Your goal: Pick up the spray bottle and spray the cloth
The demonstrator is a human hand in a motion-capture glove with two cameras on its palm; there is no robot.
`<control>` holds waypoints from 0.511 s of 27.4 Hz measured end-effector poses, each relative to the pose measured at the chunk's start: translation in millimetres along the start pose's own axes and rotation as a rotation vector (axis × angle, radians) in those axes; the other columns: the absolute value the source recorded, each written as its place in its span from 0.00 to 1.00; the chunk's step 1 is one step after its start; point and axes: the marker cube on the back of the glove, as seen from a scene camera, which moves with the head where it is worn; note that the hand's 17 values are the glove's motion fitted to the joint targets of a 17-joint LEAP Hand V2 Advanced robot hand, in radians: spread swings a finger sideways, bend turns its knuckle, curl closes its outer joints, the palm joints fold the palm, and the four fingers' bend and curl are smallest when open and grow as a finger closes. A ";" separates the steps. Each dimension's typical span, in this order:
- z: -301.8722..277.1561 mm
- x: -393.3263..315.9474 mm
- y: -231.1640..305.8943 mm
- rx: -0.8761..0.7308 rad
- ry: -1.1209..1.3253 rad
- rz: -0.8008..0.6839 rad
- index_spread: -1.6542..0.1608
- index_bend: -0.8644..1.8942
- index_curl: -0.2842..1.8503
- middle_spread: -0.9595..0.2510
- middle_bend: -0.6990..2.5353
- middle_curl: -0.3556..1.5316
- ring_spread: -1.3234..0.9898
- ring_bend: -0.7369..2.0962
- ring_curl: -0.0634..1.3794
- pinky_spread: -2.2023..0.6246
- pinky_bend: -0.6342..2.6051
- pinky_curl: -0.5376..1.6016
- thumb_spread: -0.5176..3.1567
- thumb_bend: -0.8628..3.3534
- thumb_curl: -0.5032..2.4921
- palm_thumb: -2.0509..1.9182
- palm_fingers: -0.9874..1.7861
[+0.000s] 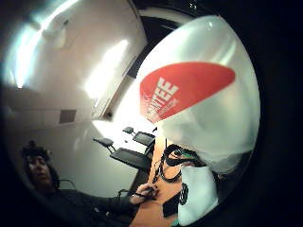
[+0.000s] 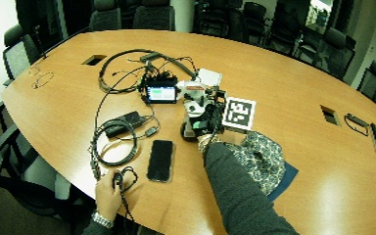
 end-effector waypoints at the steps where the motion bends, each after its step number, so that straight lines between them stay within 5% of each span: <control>1: 0.4 1.5 0.4 0.000 0.001 0.001 0.76 0.39 0.41 0.62 0.40 0.47 0.48 0.50 0.36 0.66 0.35 0.45 0.28 0.20 0.42 0.74 0.86; 14: -1.8 47.6 40.9 -0.099 0.012 0.206 0.76 0.39 0.41 0.62 0.39 0.47 0.48 0.50 0.36 0.66 0.36 0.45 0.28 0.20 0.42 0.74 0.85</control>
